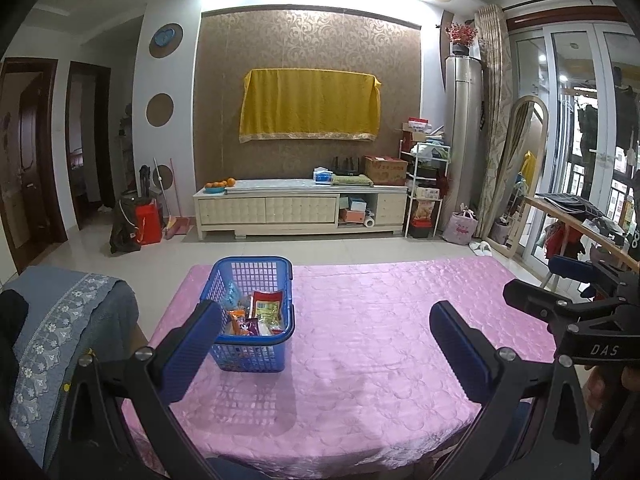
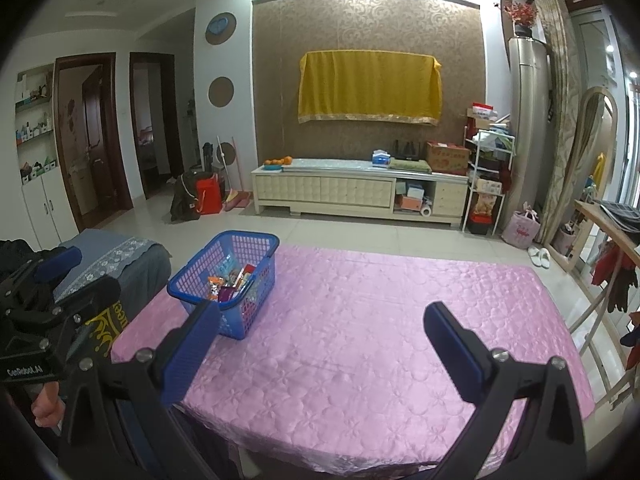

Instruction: Organize snacks

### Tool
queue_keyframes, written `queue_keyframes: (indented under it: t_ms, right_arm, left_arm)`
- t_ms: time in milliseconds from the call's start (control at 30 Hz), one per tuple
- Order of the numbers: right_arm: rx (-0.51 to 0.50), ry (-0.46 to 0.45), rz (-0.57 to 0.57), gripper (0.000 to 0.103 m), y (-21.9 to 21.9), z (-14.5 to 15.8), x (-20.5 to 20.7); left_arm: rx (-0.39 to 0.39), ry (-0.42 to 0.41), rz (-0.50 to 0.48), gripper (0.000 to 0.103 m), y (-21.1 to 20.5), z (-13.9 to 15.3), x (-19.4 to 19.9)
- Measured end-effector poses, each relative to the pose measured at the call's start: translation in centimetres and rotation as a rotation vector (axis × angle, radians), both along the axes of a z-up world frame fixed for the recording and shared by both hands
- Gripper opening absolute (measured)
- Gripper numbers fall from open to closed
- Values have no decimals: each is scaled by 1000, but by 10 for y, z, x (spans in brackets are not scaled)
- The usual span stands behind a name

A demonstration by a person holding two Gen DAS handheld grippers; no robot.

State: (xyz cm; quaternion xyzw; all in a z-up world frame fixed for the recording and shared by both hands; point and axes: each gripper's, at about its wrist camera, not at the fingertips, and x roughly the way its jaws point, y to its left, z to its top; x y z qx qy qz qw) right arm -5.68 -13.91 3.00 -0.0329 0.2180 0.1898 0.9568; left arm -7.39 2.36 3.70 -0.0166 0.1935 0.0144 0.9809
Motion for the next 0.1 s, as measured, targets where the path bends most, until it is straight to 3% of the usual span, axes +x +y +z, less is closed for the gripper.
queue_keyframes:
  t_ms: [100]
  right_arm:
    - [-1, 1, 0, 103, 1, 0, 0]
  left_arm:
    - [2, 3, -4, 103, -1, 0, 0]
